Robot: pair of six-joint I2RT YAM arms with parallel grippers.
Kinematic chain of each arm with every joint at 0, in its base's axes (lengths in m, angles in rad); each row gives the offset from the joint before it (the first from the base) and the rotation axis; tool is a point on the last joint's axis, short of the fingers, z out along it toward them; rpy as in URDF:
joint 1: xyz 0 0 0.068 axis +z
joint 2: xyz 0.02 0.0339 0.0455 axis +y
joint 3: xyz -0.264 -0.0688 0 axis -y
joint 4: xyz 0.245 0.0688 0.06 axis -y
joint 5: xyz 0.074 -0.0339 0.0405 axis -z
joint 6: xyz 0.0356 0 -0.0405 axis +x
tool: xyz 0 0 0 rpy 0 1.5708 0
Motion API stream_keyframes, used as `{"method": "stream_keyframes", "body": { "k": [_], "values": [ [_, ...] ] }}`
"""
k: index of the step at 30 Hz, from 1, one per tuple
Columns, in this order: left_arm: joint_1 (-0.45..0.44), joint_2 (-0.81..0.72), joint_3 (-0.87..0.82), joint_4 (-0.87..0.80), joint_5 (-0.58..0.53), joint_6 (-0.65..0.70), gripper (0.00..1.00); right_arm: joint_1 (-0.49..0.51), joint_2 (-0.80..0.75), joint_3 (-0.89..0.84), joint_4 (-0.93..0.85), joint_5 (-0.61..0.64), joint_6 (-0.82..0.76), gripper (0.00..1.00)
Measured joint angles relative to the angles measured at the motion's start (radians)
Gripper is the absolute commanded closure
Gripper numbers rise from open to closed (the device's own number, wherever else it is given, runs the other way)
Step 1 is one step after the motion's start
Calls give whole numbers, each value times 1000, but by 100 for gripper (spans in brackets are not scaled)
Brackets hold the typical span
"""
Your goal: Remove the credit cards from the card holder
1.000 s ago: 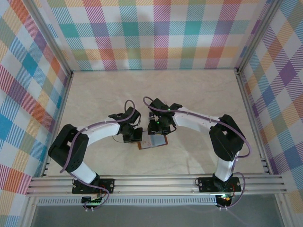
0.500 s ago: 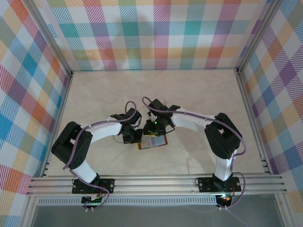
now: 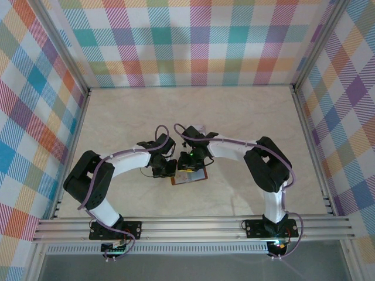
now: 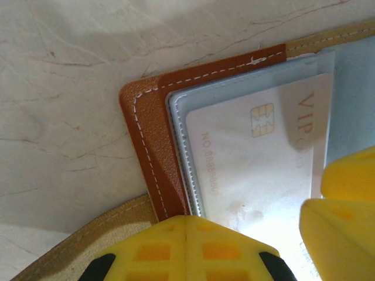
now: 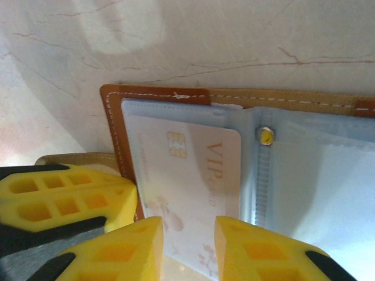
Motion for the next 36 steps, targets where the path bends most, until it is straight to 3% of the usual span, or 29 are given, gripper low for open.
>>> {"method": "stream_keyframes", "body": {
  "k": [22, 36],
  "values": [
    [0, 0, 6, -23, -14, 8, 97, 0, -3, 3, -60, 89, -28, 71],
    [0, -37, 93, -80, -14, 7, 96, -33, -66, 0, -46, 48, -27, 70]
  ]
}}
